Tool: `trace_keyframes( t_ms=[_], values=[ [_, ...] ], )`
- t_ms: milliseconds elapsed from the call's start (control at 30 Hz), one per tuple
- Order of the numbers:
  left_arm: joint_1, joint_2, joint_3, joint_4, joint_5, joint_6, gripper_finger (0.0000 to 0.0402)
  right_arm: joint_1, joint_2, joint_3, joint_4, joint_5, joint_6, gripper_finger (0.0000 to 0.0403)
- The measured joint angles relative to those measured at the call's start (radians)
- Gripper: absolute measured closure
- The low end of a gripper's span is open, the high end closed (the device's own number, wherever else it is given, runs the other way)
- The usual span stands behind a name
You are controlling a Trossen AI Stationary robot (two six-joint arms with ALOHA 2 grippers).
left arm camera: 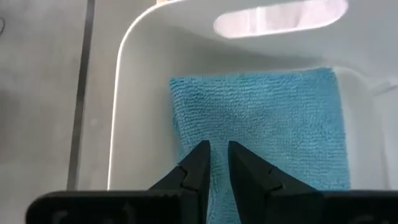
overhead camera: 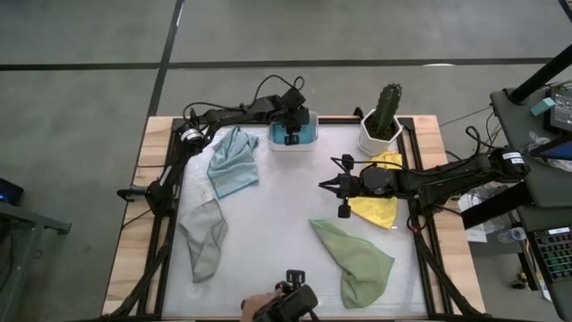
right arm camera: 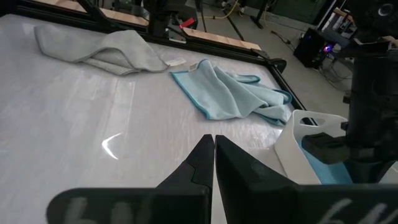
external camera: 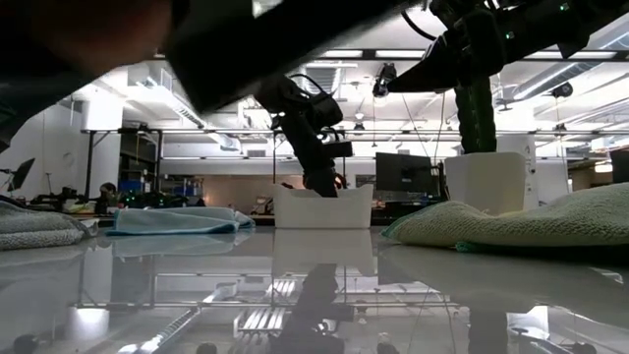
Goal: Fold microfiber towels
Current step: Put the blue cloth into the bin, then fold the green cloth
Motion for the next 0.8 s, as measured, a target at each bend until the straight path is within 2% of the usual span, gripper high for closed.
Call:
trace_keyframes(
  t_ms=[267, 367, 567, 700, 800],
  values=[
    [-0.081, -0.146, -0.006, -0.097, 0.001, -0.078, 0.0359, 0.000, 0.000, 0.000, -0.008, 0.000, 0.006, 0.0394],
    [-0.139, -0.232, -0.066, -0.099, 0.002, -0.109, 0.0359, 0.000, 0.000, 0.000, -0.008, -0.004, 0.041, 0.0394],
    [-0.278, -0.428, -0.290, -0.005, 0.011, -0.195, 0.0359, 0.000, 0.000, 0.000, -0.011, -0.018, 0.100, 0.0392],
    [-0.370, -0.545, -0.481, 0.147, 0.011, -0.293, 0.0359, 0.000, 0.000, 0.012, -0.018, -0.037, 0.125, 0.0372],
    [-0.436, -0.616, -0.629, 0.325, 0.011, -0.370, 0.0359, 0.002, 0.000, 0.025, -0.022, -0.038, 0.126, 0.0351]
  ],
)
